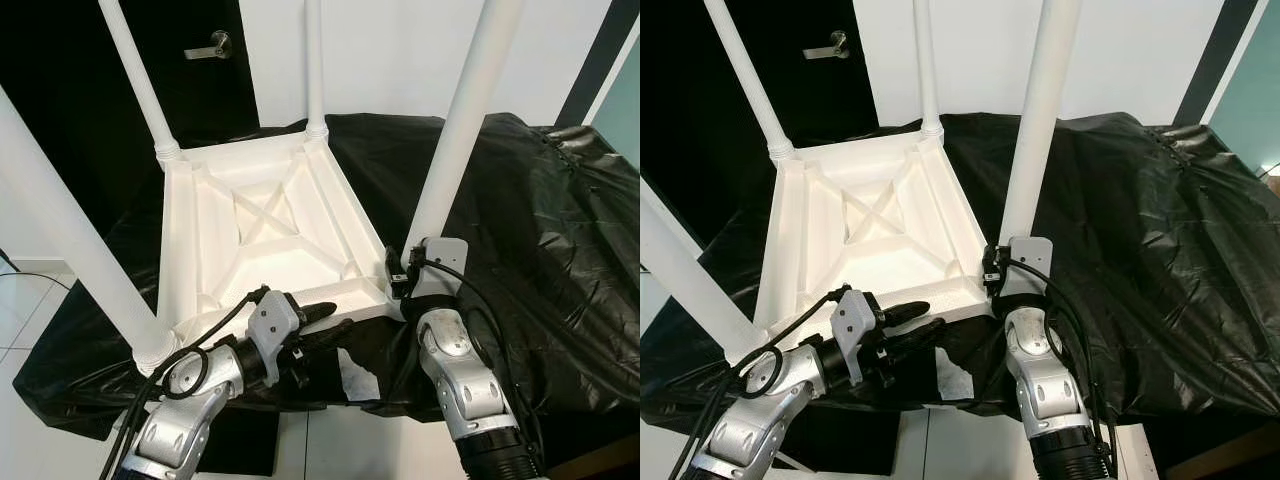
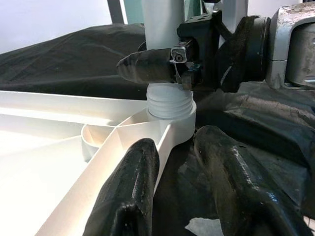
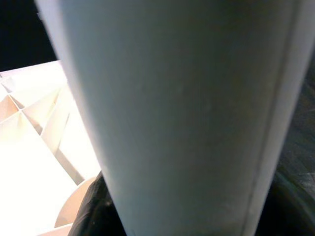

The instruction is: Building children table

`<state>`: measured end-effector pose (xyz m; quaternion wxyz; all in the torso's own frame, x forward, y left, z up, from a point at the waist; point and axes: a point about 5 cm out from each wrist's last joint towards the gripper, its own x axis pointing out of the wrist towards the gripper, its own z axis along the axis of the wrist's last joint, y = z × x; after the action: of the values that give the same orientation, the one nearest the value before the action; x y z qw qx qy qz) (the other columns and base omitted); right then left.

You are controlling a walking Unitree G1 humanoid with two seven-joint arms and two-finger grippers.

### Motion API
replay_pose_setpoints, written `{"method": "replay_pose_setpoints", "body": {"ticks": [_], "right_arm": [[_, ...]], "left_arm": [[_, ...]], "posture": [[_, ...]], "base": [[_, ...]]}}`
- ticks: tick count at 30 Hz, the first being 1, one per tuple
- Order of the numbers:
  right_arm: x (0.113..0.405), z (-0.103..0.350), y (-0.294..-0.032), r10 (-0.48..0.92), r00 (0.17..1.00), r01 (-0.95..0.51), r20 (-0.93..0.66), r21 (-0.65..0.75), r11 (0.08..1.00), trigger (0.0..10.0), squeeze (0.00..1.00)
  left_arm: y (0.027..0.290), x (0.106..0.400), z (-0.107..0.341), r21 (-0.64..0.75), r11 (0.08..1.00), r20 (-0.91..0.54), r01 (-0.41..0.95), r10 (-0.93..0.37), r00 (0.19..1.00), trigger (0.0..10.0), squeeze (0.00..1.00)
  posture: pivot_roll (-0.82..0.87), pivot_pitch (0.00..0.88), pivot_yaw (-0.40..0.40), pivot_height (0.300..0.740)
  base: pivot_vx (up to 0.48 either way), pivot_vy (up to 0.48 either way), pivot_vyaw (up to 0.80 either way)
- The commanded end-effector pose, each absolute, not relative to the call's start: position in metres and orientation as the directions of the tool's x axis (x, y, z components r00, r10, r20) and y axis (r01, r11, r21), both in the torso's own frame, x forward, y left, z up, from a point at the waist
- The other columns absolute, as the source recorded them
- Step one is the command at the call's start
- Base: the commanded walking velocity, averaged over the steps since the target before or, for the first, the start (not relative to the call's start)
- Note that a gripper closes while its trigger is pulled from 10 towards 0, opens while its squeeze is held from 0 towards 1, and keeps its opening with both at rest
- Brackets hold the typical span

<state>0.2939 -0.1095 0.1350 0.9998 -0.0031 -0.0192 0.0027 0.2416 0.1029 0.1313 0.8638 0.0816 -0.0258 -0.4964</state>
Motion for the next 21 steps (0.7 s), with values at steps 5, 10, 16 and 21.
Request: {"method": "replay_pose_setpoints", "body": {"ticks": [5,10,16,21], "right_arm": [[0.29,0.126,-0.112,0.019,1.0,-0.019,0.002,-0.023,1.0,10.0,1.0],[0.287,0.132,-0.12,0.104,0.993,-0.103,0.047,-0.024,0.994,10.0,1.0],[0.278,0.133,-0.137,0.298,0.953,-0.295,0.06,-0.058,0.954,10.0,1.0],[0.273,0.134,-0.147,0.437,0.899,-0.432,0.035,-0.091,0.897,10.0,0.0]], "left_arm": [[0.101,0.242,0.131,0.177,0.482,-0.046,0.858,-0.867,0.496,10.0,0.0],[0.101,0.242,0.131,0.179,0.483,-0.043,0.857,-0.867,0.497,10.0,0.0],[0.102,0.241,0.131,0.177,0.483,-0.045,0.858,-0.867,0.497,10.0,0.0],[0.103,0.241,0.131,0.174,0.481,-0.048,0.859,-0.868,0.495,10.0,0.0]], "posture": [[-0.05,0.0,0.029,0.74],[-0.05,0.0,0.022,0.74],[-0.05,0.0,0.027,0.74],[-0.06,0.0,0.035,0.74]], "base": [[0.0,0.0,0.0],[0.0,0.0,0.0],[0.0,0.0,0.0],[0.0,0.0,0.0]]}}
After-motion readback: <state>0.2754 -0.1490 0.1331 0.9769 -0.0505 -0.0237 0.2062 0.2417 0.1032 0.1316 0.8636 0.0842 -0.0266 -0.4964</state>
